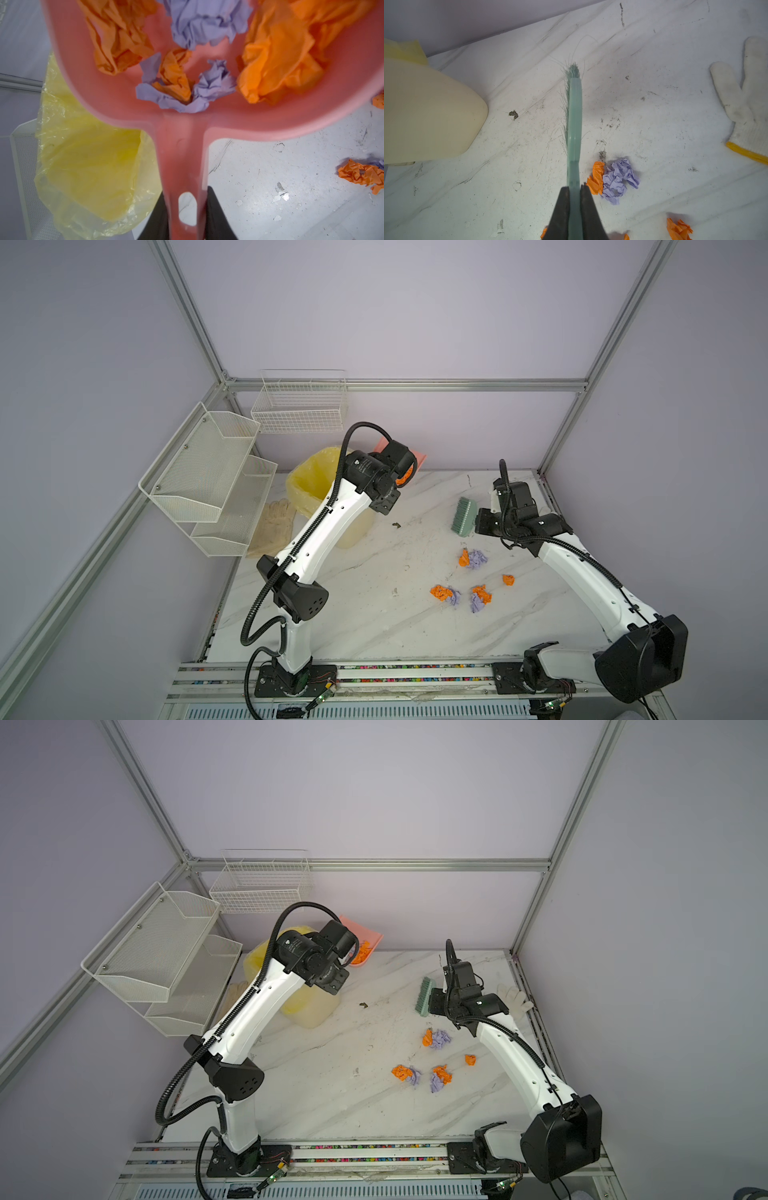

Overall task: Sweep away the paper scraps from the table
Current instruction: 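Lift the filled pink dustpan with the left gripper toward the bin while the right withdraws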

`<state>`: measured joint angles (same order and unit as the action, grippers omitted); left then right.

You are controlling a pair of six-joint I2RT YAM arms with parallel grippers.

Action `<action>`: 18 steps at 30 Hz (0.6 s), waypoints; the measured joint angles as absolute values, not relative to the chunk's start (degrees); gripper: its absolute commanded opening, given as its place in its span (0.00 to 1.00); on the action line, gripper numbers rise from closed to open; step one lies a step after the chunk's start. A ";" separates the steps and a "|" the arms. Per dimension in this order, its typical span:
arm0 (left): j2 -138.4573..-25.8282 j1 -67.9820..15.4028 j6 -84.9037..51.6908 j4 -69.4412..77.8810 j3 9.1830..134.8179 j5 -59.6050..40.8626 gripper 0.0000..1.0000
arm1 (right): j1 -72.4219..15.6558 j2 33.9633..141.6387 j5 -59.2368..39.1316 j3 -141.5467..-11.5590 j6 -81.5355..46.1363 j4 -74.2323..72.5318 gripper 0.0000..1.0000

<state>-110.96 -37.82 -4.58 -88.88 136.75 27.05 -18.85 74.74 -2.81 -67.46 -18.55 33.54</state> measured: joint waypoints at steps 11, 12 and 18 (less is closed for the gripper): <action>-107.13 -28.53 -3.27 -88.75 137.49 24.38 0.00 | -18.74 74.56 -3.05 -67.22 -18.48 33.17 0.00; -106.32 -27.57 -3.16 -88.71 137.47 24.51 0.00 | -18.74 74.56 -3.07 -67.20 -18.46 33.17 0.00; -100.16 -24.38 -0.23 -87.24 134.52 29.17 0.00 | -18.74 74.56 -3.79 -66.61 -18.33 32.32 0.00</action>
<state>-100.16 -24.38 -0.23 -87.24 134.52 29.17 -18.74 74.56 -3.79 -66.61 -18.33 32.32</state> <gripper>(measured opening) 0.222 0.106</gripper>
